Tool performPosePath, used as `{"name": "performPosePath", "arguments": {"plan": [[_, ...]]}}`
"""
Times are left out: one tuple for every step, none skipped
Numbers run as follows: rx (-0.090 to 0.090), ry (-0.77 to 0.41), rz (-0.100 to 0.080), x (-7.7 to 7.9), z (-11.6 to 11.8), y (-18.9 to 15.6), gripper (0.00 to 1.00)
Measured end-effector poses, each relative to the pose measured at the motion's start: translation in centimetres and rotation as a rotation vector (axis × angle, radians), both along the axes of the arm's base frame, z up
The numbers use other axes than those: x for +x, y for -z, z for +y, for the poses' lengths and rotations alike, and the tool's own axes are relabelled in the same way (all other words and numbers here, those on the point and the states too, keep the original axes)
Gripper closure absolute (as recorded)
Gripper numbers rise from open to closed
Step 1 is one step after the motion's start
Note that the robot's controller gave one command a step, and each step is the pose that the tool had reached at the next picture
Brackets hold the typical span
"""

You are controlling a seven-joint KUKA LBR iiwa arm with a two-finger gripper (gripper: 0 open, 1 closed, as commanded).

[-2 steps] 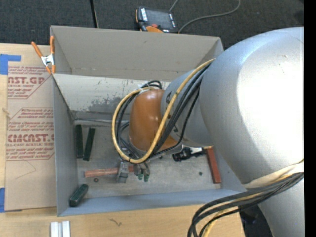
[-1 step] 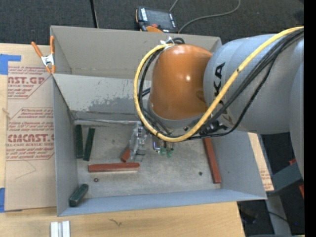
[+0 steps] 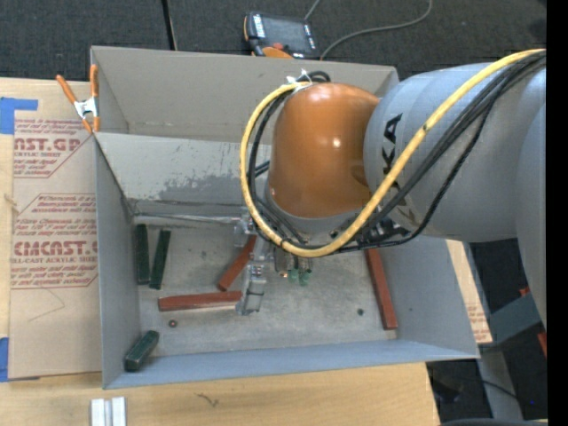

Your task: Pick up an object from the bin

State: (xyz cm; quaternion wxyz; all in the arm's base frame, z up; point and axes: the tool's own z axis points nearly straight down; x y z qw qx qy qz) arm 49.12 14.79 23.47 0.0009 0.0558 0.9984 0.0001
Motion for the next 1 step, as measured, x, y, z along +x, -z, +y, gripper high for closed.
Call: {"name": "performPosePath", "arguments": {"plan": [[0.000,-0.467,0.005,2.26,4.79,16.79,0.00]]}}
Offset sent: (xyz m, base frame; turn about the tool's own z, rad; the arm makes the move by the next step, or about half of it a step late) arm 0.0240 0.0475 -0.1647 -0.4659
